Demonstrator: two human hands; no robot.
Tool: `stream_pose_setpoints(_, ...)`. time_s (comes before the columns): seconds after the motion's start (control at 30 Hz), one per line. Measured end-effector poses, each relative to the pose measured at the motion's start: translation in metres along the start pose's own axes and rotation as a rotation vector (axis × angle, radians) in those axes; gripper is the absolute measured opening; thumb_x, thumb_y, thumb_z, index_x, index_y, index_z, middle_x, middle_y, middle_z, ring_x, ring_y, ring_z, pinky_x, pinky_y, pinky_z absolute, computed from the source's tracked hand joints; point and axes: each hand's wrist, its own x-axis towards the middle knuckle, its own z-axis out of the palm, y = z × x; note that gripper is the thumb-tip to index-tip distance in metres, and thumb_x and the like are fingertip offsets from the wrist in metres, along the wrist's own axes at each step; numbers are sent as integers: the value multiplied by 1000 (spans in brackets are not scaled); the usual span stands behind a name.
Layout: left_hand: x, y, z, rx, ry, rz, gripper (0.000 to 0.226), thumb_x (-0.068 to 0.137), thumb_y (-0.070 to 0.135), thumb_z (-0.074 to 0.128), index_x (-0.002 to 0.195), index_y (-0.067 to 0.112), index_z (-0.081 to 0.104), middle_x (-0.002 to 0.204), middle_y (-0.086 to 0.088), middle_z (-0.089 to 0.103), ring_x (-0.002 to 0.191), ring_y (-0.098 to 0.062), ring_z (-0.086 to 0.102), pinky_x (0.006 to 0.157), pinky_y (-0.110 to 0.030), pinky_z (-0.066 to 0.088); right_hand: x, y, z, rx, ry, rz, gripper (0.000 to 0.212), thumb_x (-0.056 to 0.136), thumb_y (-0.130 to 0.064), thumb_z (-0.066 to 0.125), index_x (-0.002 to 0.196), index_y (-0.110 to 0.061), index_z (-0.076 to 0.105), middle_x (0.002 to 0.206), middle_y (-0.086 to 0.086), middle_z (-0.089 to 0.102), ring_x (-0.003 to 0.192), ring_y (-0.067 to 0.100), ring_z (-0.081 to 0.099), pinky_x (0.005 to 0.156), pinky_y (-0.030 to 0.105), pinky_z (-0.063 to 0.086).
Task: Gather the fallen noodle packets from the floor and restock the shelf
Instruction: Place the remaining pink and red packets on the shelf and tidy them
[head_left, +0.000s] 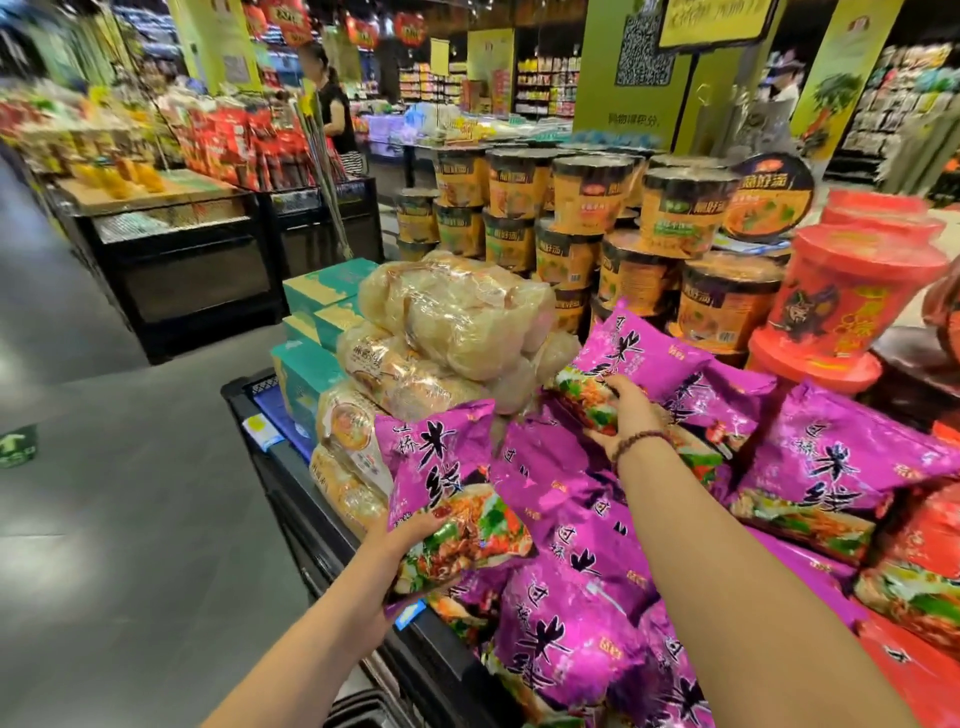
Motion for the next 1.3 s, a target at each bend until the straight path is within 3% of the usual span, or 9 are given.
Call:
stream_pose_setpoints(0.17, 0, -4, 3, 37, -15, -3, 27, 86, 13, 64, 112, 16, 59, 82, -4, 76, 68, -20, 73, 60, -30, 59, 20, 15, 3, -114, 173, -141, 68, 72, -22, 75, 127, -5, 40, 122, 9, 50, 96, 27, 59, 59, 41, 58)
stream_pose_setpoints(0.3, 3, -6, 5, 25, -17, 19, 49, 75, 19, 70, 122, 18, 55, 90, -5, 77, 77, -21, 74, 64, -32, 58, 0, 20, -12, -815, 325, -346, 63, 87, -43, 65, 127, -3, 37, 119, 15, 56, 88, 36, 62, 70, 40, 50)
stream_pose_setpoints(0.43, 6, -5, 9, 5, -37, 14, 57, 67, 21, 72, 121, 13, 55, 92, -8, 76, 78, -23, 74, 63, -34, 62, -5, 30, -22, -1101, 516, -950, 85, 80, -39, 73, 142, -3, 28, 136, 21, 43, 123, 37, 43, 94, 47, 46)
stream_pose_setpoints(0.53, 7, -5, 11, -3, -50, 10, 58, 65, 21, 73, 120, 13, 56, 94, -9, 76, 82, -25, 74, 70, -36, 62, 7, 32, -24, -1524, 391, -1249, 83, 78, -37, 73, 147, -17, 31, 150, 18, 30, 138, 36, 26, 115, 50, 15)
stream_pose_setpoints(0.63, 8, -5, 11, 0, -60, -7, 70, 62, 22, 85, 125, 15, 55, 104, -11, 74, 92, -28, 73, 78, -41, 61, 17, 30, -25, -1951, 182, -1160, 63, 91, -47, 51, 148, -40, 25, 161, 7, 4, 147, 33, -1, 112, 58, -11)
stream_pose_setpoints(0.87, 10, -7, 10, 27, -71, -2, 74, 59, 30, 81, 127, 20, 55, 109, -7, 74, 99, -28, 71, 101, -50, 48, 42, 14, -24, -2195, -30, -858, 65, 94, -57, 37, 148, -50, 1, 159, 2, -19, 145, 34, -17, 114, 60, -5)
stream_pose_setpoints(1.03, 8, -10, 18, 71, -73, -8, 63, 60, 31, 78, 119, 23, 59, 103, -5, 75, 97, -25, 71, 99, -47, 50, 27, 2, -23, -2097, -113, -892, 62, 95, -58, 35, 149, -47, 8, 161, 2, -10, 147, 31, -10, 117, 56, -1)
stream_pose_setpoints(1.13, 13, -8, 25, 101, -99, -11, 62, 64, 27, 86, 120, 23, 60, 105, -6, 75, 99, -26, 70, 94, -43, 54, -5, 3, -28, -1665, -173, -991, 56, 96, -48, 43, 148, -36, 26, 160, 3, 13, 147, 24, 11, 118, 43, 12)
stream_pose_setpoints(1.3, 20, -5, 49, 142, -141, -13, 35, 77, 21, 74, 109, 19, 60, 81, 0, 76, 72, -15, 72, 62, -26, 56, -77, 3, -46, -886, -590, -364, 47, 91, -41, 52, 135, -28, 43, 122, -4, 58, 95, 2, 62, 74, 10, 48)
